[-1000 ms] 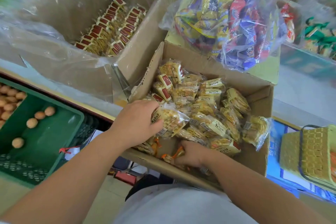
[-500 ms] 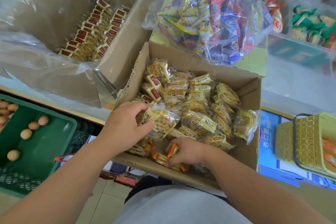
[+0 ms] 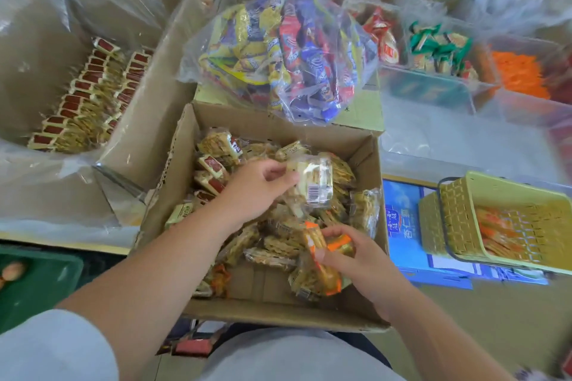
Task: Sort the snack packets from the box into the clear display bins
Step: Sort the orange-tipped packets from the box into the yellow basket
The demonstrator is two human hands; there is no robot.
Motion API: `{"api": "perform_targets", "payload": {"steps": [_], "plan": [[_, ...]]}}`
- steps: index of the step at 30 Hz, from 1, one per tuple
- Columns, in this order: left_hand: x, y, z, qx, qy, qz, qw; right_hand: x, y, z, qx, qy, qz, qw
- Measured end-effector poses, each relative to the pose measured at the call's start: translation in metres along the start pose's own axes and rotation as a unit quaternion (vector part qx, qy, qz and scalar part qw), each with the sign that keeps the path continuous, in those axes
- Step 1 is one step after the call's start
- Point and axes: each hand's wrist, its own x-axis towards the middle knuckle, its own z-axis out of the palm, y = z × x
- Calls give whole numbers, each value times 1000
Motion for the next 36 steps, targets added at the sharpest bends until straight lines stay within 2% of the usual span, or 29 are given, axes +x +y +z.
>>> {"api": "perform_targets", "payload": {"steps": [1,3,5,9,11,13,15,17,21,23,28,30,33,35,36], "plan": [[5,-2,1,99,-6,17,995,-2,2,-1,4,5,0,1000],[7,-10,-5,266,33,61,961,-5,4,0,10,7,2,1000],[-4,-20,-20,317,64,94,942,-4,4,2,15,-4,4,1000],[-54,-55,-50,380,97,91,915,7,3,14,17,-40,8,999],[-81,-71,-60,440,44,50,896,14,-1,22,15,-47,10,999],[-96,-85,-64,529,-45,16,847,21,-5,30,14,-61,15,998],[-98,-94,-63,587,-93,17,804,28,-9,39,-1,-70,18,997],[-91,-95,-60,625,-108,9,773,34,-13,47,-18,-75,19,997],[-71,-94,-51,717,-141,-17,683,40,-16,57,-28,-81,22,996],[-64,-96,-47,745,-151,-13,650,43,-15,57,-22,-75,21,997],[-59,-108,-44,748,-132,31,650,43,-6,49,8,-78,25,997],[-57,-113,-43,771,-129,29,623,42,-1,47,14,-75,25,997],[-56,-119,-40,816,-136,29,562,40,4,44,21,-77,26,996],[-55,-119,-36,828,-136,32,543,39,5,44,25,-74,22,997],[-54,-119,-35,827,-133,28,546,38,5,44,28,-71,20,997]]}}
